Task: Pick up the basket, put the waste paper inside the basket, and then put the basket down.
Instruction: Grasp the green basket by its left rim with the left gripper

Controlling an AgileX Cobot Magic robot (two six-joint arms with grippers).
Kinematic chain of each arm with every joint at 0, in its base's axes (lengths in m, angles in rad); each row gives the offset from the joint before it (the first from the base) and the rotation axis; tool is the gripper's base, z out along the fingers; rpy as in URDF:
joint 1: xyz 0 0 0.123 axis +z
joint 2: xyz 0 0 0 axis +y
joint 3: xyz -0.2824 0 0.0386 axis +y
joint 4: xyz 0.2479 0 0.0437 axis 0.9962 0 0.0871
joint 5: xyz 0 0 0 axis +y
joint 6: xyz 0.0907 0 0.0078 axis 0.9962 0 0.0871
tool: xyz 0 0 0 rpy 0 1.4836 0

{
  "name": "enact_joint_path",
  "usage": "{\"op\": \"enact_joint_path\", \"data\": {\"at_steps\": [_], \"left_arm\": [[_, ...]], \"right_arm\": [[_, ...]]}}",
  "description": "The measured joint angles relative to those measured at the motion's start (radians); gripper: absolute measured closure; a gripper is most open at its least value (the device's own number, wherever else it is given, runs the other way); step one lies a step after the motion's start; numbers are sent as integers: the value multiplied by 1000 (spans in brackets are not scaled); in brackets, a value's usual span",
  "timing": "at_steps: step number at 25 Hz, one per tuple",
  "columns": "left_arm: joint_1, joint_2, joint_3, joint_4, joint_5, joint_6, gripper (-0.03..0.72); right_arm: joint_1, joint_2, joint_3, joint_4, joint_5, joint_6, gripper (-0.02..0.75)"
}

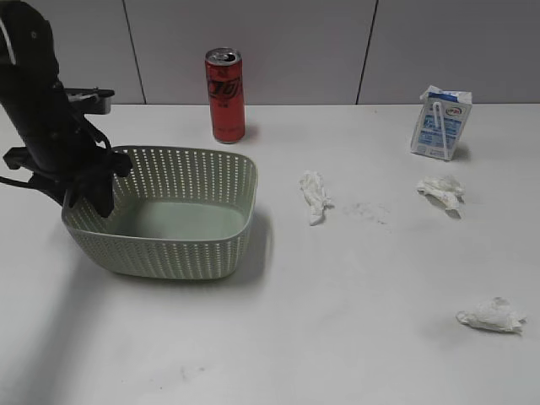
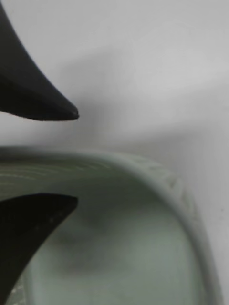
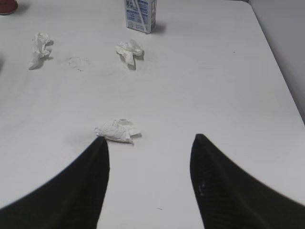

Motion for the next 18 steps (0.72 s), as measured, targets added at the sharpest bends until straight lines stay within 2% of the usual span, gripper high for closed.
{"op": "enact_joint_path", "data": {"at_steps": [3,5,7,10,18], "left_arm": [[0,3,-1,0,16,0,442],[0,3,-1,-1,19,0,573],[0,3,-2,-8,28,-7,648],[0,2,-3,-22,45,-37,680],[0,-173,20,-59,114,-107,683]], "right_arm": [[0,0,0,0,0,1,324],[0,0,0,0,0,1,324],[0,0,0,0,0,1,324],[0,0,0,0,0,1,324],[0,0,0,0,0,0,324]]}}
